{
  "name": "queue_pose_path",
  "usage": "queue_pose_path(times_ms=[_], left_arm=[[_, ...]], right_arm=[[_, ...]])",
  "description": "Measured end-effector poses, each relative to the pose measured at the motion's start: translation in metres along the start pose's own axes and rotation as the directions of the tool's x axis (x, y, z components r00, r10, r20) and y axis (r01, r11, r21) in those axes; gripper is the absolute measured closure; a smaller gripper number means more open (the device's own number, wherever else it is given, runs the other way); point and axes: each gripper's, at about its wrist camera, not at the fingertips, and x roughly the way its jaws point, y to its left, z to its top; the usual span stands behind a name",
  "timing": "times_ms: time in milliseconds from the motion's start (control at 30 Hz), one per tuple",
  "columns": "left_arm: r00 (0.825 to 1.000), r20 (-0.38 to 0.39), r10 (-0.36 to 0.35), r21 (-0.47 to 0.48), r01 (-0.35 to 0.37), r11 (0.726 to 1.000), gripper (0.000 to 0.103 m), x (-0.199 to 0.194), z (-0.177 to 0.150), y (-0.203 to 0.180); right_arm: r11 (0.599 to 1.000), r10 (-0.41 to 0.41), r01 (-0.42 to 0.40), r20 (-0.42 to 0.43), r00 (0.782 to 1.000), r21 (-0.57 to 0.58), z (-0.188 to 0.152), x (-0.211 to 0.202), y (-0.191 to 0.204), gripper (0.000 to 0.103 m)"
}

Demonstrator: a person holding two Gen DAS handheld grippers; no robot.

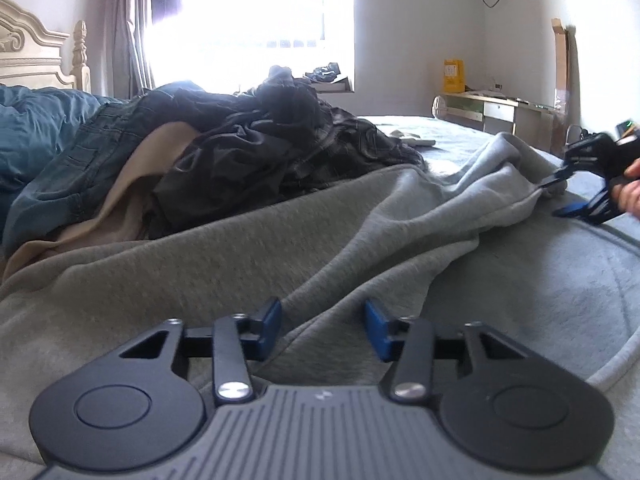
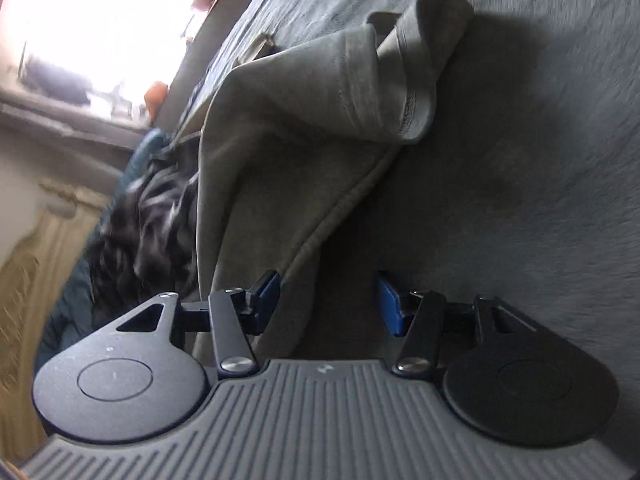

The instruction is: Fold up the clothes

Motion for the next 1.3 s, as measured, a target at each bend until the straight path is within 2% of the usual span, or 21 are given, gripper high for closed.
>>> queue_pose_path(times_ms=[67,100,167,233,467,633,767,967,1067,1133,1167,1200,1267,1300], left_arm=[[1.000,0.002,-0.004,0.007,0.004,1.000,0.070,-0.006,0.000,0.001],[1.000,0.003,-0.008,0.015,0.008,1.000,0.071,-0.010,0.000,0.002],[1.000,0.005,-0.008,0.033,0.008,0.999,0.071,-0.018,-0.002,0.001],[1.000,0.008,-0.006,0.054,0.006,0.999,0.071,-0.026,-0.005,0.001],[0.999,-0.007,0.040,0.095,-0.039,0.995,0.071,-0.041,-0.011,0.010],[0.999,0.005,0.040,0.095,-0.040,0.995,0.071,-0.038,0.000,0.017],[1.000,0.014,-0.001,0.133,0.000,0.991,0.062,-0.035,0.009,0.015],[1.000,-0.007,-0.025,0.254,0.025,0.967,0.061,-0.025,0.009,-0.004],[0.999,-0.003,-0.032,0.331,0.031,0.943,0.061,-0.023,0.007,-0.017],[1.000,-0.021,0.004,0.395,0.005,0.919,0.062,-0.016,0.003,-0.027],[0.999,-0.034,0.026,0.418,-0.010,0.908,0.063,-0.010,0.001,-0.031],[0.998,-0.045,0.044,0.435,-0.020,0.900,0.068,-0.004,-0.001,-0.033],[0.995,-0.062,0.078,0.459,-0.041,0.887,0.084,0.007,-0.005,-0.035],[0.993,-0.065,0.095,0.459,-0.055,0.887,0.096,0.012,-0.006,-0.035]], right_arm=[[1.000,0.012,-0.012,0.039,0.999,0.016,0.003,0.008,0.003,0.058],[1.000,0.000,0.000,0.053,0.999,0.009,0.005,0.009,0.007,0.073],[1.000,-0.012,0.013,0.065,0.998,-0.009,0.007,0.013,0.013,0.095],[0.998,-0.012,0.018,0.110,0.994,-0.053,0.006,0.007,0.023,0.099],[0.961,0.070,-0.001,0.240,0.968,-0.278,0.008,-0.036,0.079,0.100],[0.940,0.096,0.003,0.274,0.957,-0.341,0.016,-0.055,0.119,0.100],[0.936,0.115,-0.006,0.290,0.950,-0.352,0.021,-0.060,0.148,0.100],[0.929,0.112,0.007,0.300,0.947,-0.371,0.021,-0.063,0.166,0.100],[0.934,0.090,0.023,0.296,0.951,-0.357,0.023,-0.060,0.169,0.100],[0.936,0.084,0.025,0.290,0.953,-0.351,0.023,-0.057,0.173,0.100],[0.937,0.085,0.021,0.287,0.954,-0.348,0.023,-0.057,0.174,0.100],[0.938,0.088,0.017,0.285,0.955,-0.347,0.023,-0.057,0.176,0.100],[0.937,0.090,0.016,0.283,0.955,-0.350,0.023,-0.057,0.180,0.100],[0.935,0.087,0.020,0.283,0.955,-0.355,0.022,-0.056,0.181,0.100]])
